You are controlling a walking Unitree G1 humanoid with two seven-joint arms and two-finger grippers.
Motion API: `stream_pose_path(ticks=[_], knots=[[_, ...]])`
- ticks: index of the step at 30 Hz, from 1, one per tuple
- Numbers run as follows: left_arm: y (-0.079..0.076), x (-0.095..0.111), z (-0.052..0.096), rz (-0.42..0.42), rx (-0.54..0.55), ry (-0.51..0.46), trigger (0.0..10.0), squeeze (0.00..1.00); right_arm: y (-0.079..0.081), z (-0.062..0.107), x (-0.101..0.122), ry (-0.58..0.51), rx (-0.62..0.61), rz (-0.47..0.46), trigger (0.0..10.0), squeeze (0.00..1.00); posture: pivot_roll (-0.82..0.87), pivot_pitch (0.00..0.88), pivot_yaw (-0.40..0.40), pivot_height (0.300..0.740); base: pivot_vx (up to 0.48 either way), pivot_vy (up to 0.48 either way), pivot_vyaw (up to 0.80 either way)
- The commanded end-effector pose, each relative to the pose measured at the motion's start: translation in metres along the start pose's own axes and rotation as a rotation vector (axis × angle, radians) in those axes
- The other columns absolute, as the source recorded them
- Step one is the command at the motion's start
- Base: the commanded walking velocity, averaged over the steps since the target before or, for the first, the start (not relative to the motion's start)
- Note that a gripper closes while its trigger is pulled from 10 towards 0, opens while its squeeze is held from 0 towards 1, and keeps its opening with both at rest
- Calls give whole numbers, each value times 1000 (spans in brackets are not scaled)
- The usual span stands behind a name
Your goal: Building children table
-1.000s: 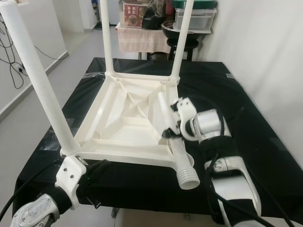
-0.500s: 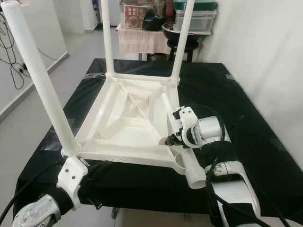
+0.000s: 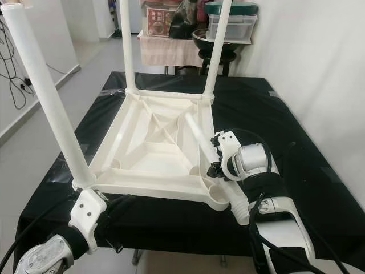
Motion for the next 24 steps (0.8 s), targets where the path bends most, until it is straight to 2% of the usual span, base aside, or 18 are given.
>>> stream_pose_path(ticks=[1,2,3,5,6,7,9,10,12,13,14,16,17,18,20,21,23,24], knots=[[2,-2,0,-13,0,7,10000,0,4,-3,4,-53,30,-35,0,0,-81,0,-43,740,0,0,0],[2,-2,0,-15,1,6,10000,0,3,1,17,-144,45,-67,0,0,-81,0,-43,740,0,0,0],[2,-2,0,-15,1,6,10000,0,3,1,17,-144,45,-67,0,0,-81,0,-43,740,0,0,0],[3,-2,0,-16,2,5,10000,0,0,7,30,-238,43,-93,0,0,-81,0,-39,740,0,0,0],[5,0,-1,-15,6,-3,10000,0,-9,20,51,-409,20,-150,0,0,-83,0,-37,740,0,0,0],[5,0,-1,-15,6,-3,10000,0,-9,20,51,-409,20,-150,0,0,-83,0,-37,740,0,0,0],[6,1,-2,-14,8,-9,10000,0,-13,27,59,-477,14,-180,0,0,-84,0,-36,740,0,0,0],[7,2,-3,-12,11,-15,10000,0,-17,33,66,-542,11,-215,471,0,-88,0,-32,740,0,0,0],[7,2,-3,-12,11,-15,10000,0,-17,33,66,-542,11,-215,471,0,-88,0,-32,740,0,0,0],[8,4,-5,-7,17,-26,10000,0,-20,40,72,-605,14,-245,4902,0,-91,0,-27,740,0,0,0],[11,8,-7,5,27,-44,10000,0,-19,48,78,-673,46,-277,10000,0,-97,0,-25,740,0,0,0],[15,14,-11,23,53,-73,10000,0,-17,59,85,-792,49,-278,10000,0,-104,0,-23,740,0,0,0],[19,16,-14,39,74,-91,10000,0,-10,64,86,-857,49,-232,10000,0,-111,0,-19,740,0,0,0],[19,16,-14,39,74,-91,10000,0,-10,64,86,-857,49,-232,10000,0,-111,0,-19,740,0,0,0],[26,21,-18,99,130,-136,10000,0,3,69,86,-961,42,-189,10000,0,-117,0,-16,740,0,0,0],[26,21,-18,99,130,-136,10000,0,3,69,86,-961,42,-189,10000,0,-117,0,-16,740,0,0,0],[34,19,-22,194,186,-149,10000,0,18,68,80,-1020,74,-181,10000,0,-123,0,-13,740,0,0,0],[34,19,-22,194,186,-149,10000,0,18,68,80,-1020,74,-181,10000,0,-123,0,-13,740,0,0,0]])
Point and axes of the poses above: a point about 5 cm out from each wrist's last joint towards the gripper, its own z axis pointing back from the gripper into the wrist, its own x axis along the axis of the wrist's last joint, y = z × x, the point moved 2 cm from there along -z, pointing out of the wrist towards the gripper, and after that the axes turned 5 degrees about z, right-handed, at the moved point
